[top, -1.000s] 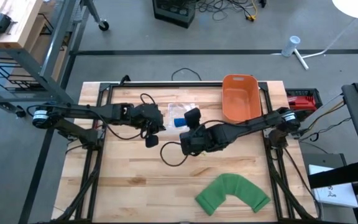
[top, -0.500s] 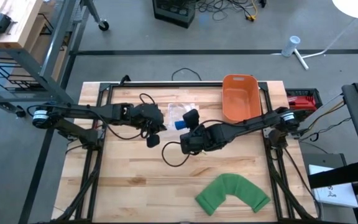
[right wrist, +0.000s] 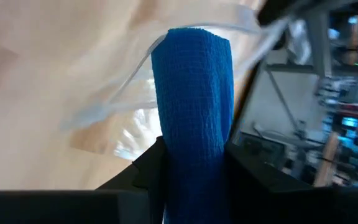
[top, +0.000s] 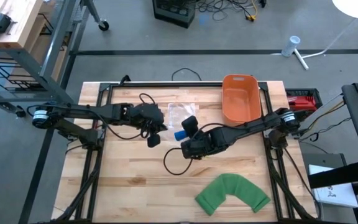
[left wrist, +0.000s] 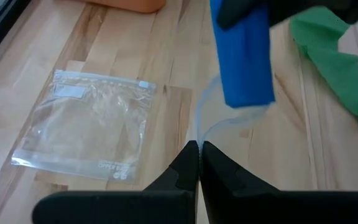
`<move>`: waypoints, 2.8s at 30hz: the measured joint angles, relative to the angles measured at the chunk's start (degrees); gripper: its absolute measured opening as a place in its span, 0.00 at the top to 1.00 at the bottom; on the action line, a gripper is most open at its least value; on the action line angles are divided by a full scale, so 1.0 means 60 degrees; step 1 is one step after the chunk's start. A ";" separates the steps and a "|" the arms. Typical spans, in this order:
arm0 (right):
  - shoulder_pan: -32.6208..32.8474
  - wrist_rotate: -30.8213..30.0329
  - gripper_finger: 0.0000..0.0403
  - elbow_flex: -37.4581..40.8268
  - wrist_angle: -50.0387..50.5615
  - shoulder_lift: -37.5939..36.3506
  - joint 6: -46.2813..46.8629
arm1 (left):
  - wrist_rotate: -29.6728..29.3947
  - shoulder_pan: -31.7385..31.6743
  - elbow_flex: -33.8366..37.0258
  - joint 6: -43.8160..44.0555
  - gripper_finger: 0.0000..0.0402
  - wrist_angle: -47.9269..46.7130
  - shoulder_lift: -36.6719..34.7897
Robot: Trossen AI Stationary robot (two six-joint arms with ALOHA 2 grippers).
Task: Roll bandage
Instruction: Put the blue rolled bandage into the zip lock
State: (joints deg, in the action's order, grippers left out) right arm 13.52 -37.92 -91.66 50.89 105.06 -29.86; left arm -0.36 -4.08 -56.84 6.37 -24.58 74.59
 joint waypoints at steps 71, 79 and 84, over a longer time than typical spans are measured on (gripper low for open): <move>0.0645 0.2463 0.50 0.0157 -0.0784 -0.3522 0.4314 | 0.2246 0.0066 -0.0004 -0.0548 1.00 0.3718 -0.0277; 0.0578 0.3332 0.57 0.0514 -0.1276 -0.3243 0.4228 | 0.2829 0.0135 0.0000 -0.0926 1.00 0.4060 -0.0273; 0.0305 0.3580 0.58 0.0619 -0.1492 -0.2749 0.4408 | 0.3082 0.0171 0.0000 -0.1228 1.00 0.4161 -0.0240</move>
State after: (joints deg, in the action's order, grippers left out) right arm 15.34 -16.44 -87.94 41.94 88.56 -3.42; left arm 18.13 -3.05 -56.84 -0.99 0.39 73.14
